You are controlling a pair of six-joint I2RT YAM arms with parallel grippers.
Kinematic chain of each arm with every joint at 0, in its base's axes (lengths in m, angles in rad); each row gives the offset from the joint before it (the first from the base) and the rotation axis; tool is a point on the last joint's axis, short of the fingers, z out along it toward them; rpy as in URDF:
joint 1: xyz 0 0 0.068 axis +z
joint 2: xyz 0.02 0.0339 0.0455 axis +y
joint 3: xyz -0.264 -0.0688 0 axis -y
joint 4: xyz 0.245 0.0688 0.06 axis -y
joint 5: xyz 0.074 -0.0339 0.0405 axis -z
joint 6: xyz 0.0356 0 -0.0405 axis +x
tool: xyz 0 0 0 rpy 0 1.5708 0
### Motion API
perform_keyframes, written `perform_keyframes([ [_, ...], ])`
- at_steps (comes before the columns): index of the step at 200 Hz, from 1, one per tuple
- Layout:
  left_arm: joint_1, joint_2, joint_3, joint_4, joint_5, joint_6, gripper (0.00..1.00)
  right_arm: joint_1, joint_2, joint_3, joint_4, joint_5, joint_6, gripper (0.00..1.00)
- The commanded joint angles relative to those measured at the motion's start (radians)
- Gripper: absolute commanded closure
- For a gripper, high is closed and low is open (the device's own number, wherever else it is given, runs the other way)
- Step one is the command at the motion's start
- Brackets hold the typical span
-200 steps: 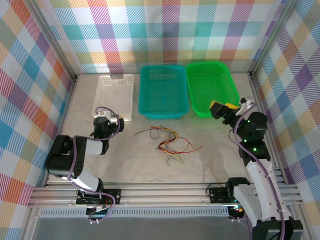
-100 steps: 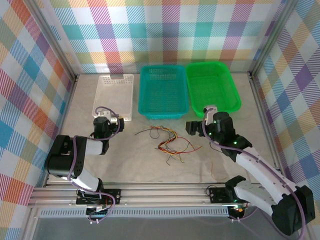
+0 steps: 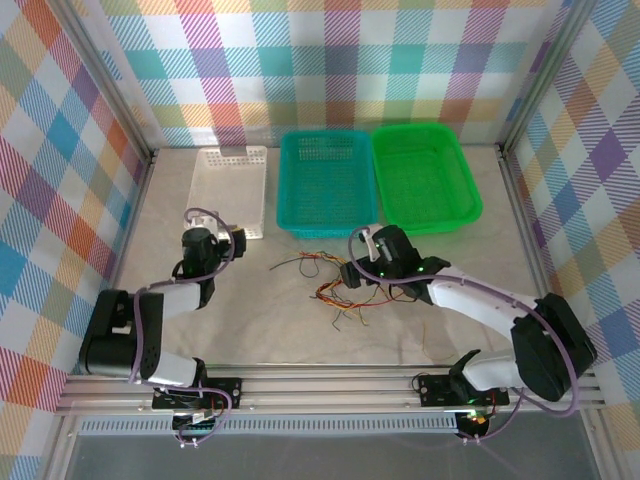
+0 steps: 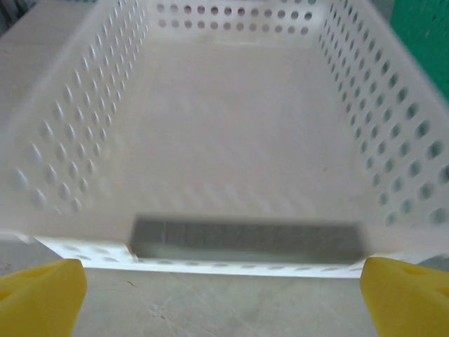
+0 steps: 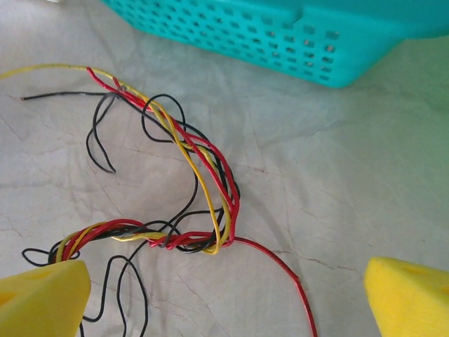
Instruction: Untangle the cables
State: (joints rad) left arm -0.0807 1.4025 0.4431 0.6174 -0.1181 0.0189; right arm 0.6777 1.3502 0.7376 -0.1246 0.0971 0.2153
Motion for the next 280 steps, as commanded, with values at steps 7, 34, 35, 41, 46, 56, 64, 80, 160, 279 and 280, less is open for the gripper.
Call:
perform_keyframes([
  [7, 0.007, -0.09, 0.022, -0.106, 0.003, -0.033, 0.0, 0.022, 0.078, 0.059, 0.042, -0.004, -0.018, 0.01],
  [34, 0.005, -0.163, 0.028, -0.198, 0.024, -0.071, 0.0, 0.039, 0.161, 0.095, 0.046, 0.011, -0.002, 0.03],
  [35, 0.005, -0.164, 0.028, -0.201, 0.023, -0.074, 0.0, 0.04, 0.164, 0.096, 0.046, 0.013, -0.002, 0.03],
  [41, 0.005, -0.194, 0.026, -0.217, 0.022, -0.094, 0.0, 0.042, 0.181, 0.104, 0.046, 0.018, 0.002, 0.03],
  [46, 0.004, -0.221, 0.025, -0.233, 0.021, -0.113, 0.0, 0.042, 0.194, 0.108, 0.047, 0.02, 0.004, 0.03],
  [56, 0.004, -0.281, 0.023, -0.263, 0.019, -0.147, 0.0, 0.043, 0.224, 0.121, 0.046, 0.02, 0.006, 0.05],
  [64, 0.002, -0.336, 0.019, -0.293, 0.022, -0.16, 0.0, 0.043, 0.245, 0.129, 0.046, 0.017, 0.009, 0.07],
  [80, 0.0, -0.454, 0.008, -0.355, 0.012, -0.198, 0.0, 0.045, 0.288, 0.15, 0.045, 0.003, 0.018, 0.11],
  [160, -0.003, -0.55, 0.33, -1.001, -0.046, -0.463, 0.0, 0.051, 0.43, 0.195, 0.045, 0.009, 0.073, 0.45],
  [279, -0.009, -0.532, 0.314, -1.11, 0.312, -0.66, 0.0, 0.052, 0.428, 0.185, 0.076, -0.039, 0.117, 1.0],
  [280, -0.01, -0.532, 0.312, -1.108, 0.315, -0.662, 0.0, 0.052, 0.425, 0.184, 0.077, -0.041, 0.118, 1.0],
])
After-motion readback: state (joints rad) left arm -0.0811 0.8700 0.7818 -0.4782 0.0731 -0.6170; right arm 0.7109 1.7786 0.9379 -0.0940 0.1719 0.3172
